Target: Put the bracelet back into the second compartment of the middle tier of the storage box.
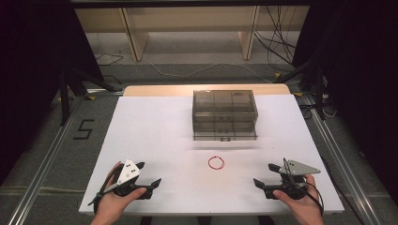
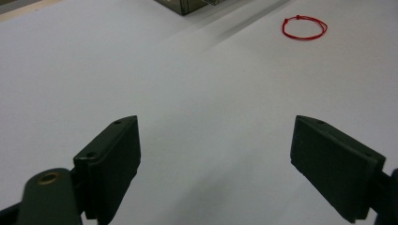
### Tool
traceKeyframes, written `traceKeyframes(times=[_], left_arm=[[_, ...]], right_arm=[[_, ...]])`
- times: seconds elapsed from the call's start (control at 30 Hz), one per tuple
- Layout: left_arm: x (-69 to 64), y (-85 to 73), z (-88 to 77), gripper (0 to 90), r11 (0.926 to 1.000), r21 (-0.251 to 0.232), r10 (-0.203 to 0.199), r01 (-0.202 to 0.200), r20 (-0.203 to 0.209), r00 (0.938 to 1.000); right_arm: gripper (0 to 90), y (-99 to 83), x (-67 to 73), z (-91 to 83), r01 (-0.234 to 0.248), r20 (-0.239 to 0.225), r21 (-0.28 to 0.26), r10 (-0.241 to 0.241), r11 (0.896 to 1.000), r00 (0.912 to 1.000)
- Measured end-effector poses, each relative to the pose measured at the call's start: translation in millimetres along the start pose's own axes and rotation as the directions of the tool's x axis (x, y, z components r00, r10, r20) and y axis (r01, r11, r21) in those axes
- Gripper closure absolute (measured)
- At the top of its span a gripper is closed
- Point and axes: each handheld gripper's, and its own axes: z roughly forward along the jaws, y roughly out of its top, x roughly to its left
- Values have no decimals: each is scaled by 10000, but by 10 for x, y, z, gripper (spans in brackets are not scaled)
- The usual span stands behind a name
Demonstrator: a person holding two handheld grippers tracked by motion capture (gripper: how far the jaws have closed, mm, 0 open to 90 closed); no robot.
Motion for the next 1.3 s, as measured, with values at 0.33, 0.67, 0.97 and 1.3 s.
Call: traceKeyframes(times=[0.33,0.67,0.97,1.3], left_arm=[[-15,-4,27,162,10000,53,81,-81,93,9999],[-17,4,56,162,9999,107,111,-112,119,9999],[-34,11,68,162,9999,99,124,-125,156,9998],[-25,9,72,162,9999,73,142,-143,124,9998]], right_arm=[[298,79,25,93,-324,-191,-173,321,9993,9993],[403,232,17,314,-448,-271,-157,444,9989,9986],[465,393,51,538,-208,-407,-20,207,9998,9990],[477,518,103,811,-15,-427,356,30,9994,9991]])
